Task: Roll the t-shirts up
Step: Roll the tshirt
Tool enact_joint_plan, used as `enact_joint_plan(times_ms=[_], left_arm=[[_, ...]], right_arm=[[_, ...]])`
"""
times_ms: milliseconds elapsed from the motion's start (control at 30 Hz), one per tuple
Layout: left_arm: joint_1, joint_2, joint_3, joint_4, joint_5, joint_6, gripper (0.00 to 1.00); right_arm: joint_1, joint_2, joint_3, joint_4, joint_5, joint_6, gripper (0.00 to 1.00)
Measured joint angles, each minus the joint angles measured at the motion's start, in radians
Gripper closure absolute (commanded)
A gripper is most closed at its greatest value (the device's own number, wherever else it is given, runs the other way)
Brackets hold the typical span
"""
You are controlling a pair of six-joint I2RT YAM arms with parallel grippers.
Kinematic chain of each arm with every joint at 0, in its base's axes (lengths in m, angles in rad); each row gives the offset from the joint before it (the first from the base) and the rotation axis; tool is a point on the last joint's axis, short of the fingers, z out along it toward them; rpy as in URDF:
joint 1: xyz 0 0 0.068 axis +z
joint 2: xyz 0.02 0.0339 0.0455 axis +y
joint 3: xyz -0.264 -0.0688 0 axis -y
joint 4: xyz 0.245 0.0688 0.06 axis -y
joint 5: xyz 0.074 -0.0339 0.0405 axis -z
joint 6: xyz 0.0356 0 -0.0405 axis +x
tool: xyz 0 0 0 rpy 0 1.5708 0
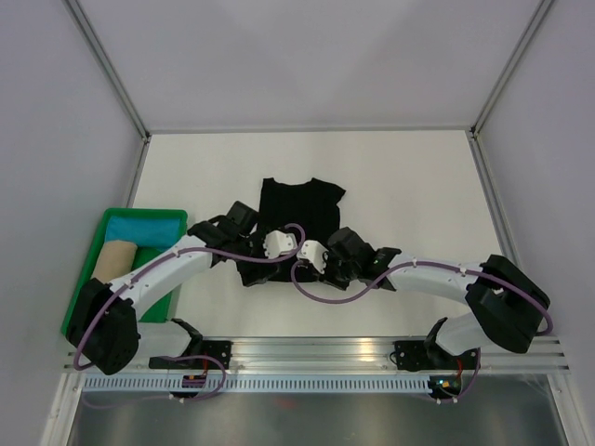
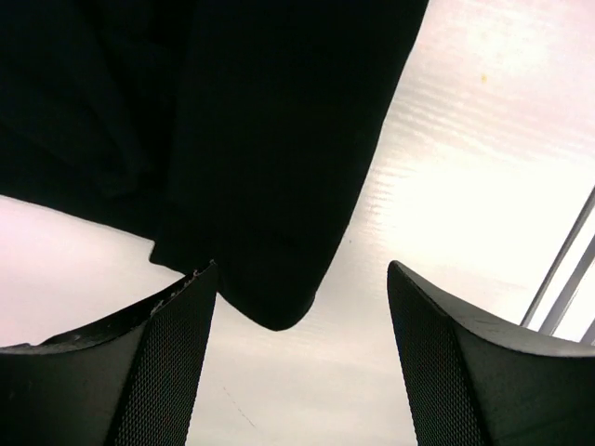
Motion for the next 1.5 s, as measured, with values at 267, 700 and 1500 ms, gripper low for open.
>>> enact_joint_plan(times_ms=[267,700,1500], left_arm=[[-0.006,0.003,-0.161,0.122,-0.089,0.057,0.23],[0.005,-0.064,-0.196,0.114,-0.108,0.074,0.98],[0.196,0.087,-0.014,-0.257,0.223,0.187,0.98]], right_arm=[[-0.062,0.000,0.000,-0.003,-0.118,0.014,1.00],[-0.071,-0.022,0.055,-0.137,-0.273,0.034,1.00],[-0.161,-0.127,-0.068,0.030,-0.436,0.342,0.32]])
